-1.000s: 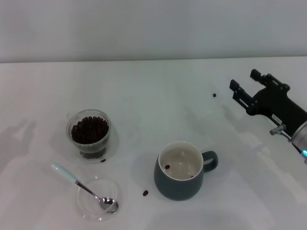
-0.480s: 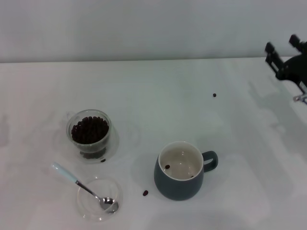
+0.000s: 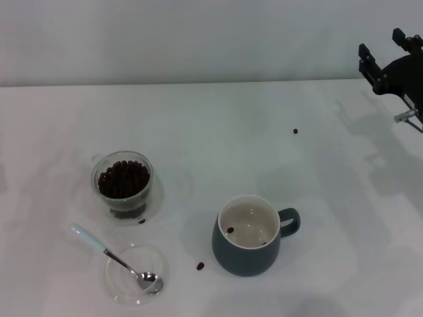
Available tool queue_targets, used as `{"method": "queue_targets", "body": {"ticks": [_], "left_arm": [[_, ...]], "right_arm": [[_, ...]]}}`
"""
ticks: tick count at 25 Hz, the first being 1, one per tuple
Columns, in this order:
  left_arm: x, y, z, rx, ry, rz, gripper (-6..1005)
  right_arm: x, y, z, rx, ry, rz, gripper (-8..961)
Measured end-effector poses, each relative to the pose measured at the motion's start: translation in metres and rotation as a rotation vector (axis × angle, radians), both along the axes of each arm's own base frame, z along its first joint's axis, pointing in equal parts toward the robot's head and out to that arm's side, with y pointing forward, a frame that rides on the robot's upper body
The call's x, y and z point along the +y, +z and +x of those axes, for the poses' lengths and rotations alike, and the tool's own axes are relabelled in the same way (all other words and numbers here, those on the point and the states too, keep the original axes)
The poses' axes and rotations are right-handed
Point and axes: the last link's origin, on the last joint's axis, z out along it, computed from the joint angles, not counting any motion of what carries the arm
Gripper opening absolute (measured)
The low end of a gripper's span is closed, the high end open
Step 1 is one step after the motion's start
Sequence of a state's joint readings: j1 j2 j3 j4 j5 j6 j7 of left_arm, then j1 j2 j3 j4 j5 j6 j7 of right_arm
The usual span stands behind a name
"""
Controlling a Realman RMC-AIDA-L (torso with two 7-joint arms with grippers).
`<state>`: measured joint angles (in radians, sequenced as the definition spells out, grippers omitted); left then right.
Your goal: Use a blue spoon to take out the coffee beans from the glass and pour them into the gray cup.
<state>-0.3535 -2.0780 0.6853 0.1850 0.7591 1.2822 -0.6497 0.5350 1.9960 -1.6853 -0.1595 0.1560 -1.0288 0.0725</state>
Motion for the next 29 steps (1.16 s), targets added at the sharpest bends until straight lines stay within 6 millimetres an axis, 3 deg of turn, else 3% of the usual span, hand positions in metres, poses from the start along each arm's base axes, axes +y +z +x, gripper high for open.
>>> {"method": "queue_targets", "body": {"ticks": [6, 19, 29], "left_arm": [[0.005, -0.005, 0.004, 0.012, 0.001, 0.001, 264], [-0.014, -0.010, -0.008, 0.060, 0.034, -0.021, 265], [-0.026, -0.014, -0.016, 0.195, 0.068, -0.017, 265]], "right_arm": [[0.003, 0.009, 0.001, 0.015, -0.011, 0.041, 664], [-0.004, -0.007, 0.003, 0.061, -0.045, 0.018, 664], [-0.046, -0.011, 0.024, 0.177, -0.042, -0.010, 664]]}}
